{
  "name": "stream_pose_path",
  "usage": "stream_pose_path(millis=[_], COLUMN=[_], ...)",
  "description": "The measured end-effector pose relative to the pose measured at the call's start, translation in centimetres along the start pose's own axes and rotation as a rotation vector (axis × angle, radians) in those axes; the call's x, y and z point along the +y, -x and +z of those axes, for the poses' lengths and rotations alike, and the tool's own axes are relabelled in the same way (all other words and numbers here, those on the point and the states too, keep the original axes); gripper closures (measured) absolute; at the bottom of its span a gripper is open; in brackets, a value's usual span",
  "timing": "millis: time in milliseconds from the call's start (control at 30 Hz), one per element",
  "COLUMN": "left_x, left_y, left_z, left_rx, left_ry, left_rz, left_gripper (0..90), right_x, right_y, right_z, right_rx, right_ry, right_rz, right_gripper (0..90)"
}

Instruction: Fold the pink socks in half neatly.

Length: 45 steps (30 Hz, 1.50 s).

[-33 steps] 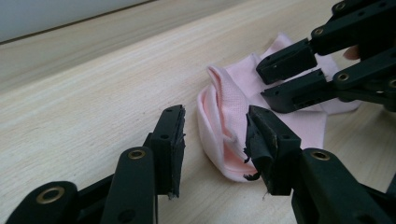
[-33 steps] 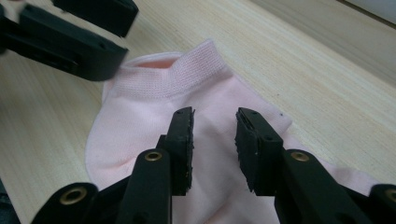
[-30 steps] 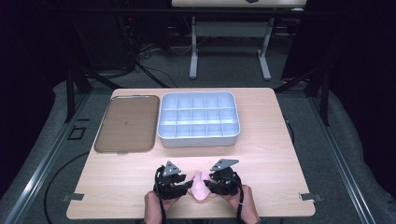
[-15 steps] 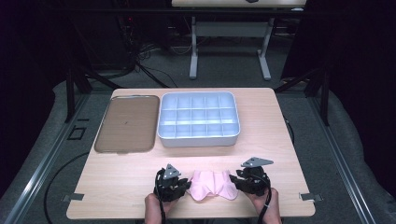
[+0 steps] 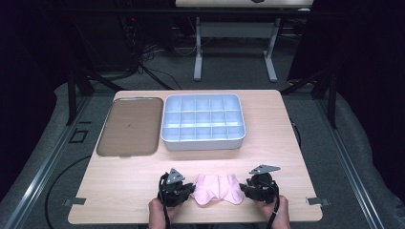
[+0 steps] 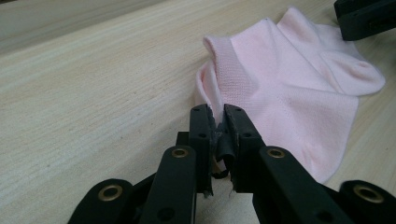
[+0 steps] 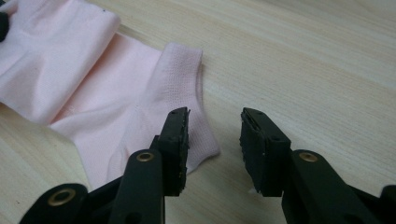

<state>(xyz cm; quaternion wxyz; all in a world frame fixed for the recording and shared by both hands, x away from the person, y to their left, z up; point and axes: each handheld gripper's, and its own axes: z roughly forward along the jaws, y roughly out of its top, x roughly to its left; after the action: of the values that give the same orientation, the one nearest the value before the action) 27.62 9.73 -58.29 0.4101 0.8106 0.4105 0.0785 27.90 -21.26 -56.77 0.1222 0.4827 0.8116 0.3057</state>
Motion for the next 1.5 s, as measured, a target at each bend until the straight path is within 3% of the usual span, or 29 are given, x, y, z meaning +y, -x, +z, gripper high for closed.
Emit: stream_pose_path(millis=[133, 333, 467, 567, 633, 933, 1267, 1500], left_x=[-0.1, -0.1, -0.1, -0.2, -0.1, -0.1, -0.1, -0.1], left_y=[-0.1, -0.1, -0.1, 0.2, 0.2, 0.1, 0.1, 0.1], left_z=[0.0, 0.0, 0.0, 0.0, 0.0, 0.0, 0.0, 0.0], left_rx=[-0.006, -0.003, 0.002, 0.009, 0.016, 0.006, 0.012, 0.007], left_ry=[0.001, 0.005, 0.005, 0.009, 0.006, 0.006, 0.004, 0.005], left_rz=[-0.002, 0.002, 0.000, -0.004, 0.004, -0.008, 0.004, -0.007], left_gripper=[82.4, 82.6, 82.6, 82.5, 82.6, 82.5, 82.4, 82.4], right_x=[0.0, 0.0, 0.2, -0.1, -0.3, -0.3, 1.1, 2.4], right_y=[-0.3, -0.5, -0.5, -0.4, -0.5, -0.5, -1.3, -2.4], right_z=[0.2, 0.2, 0.3, 0.2, 0.2, -0.8, -3.1, -3.8], right_rx=[-0.002, -0.012, 0.031, 0.044, 0.048, 0.065, 0.124, 0.162], right_ry=[0.010, -0.004, -0.014, -0.004, 0.018, 0.053, 0.124, 0.128], right_rz=[-0.002, -0.048, -0.047, -0.032, -0.004, 0.018, 0.005, -0.013], right_gripper=[61.6, 65.5, 79.7, 83.6, 84.5, 84.7, 84.7, 85.0])
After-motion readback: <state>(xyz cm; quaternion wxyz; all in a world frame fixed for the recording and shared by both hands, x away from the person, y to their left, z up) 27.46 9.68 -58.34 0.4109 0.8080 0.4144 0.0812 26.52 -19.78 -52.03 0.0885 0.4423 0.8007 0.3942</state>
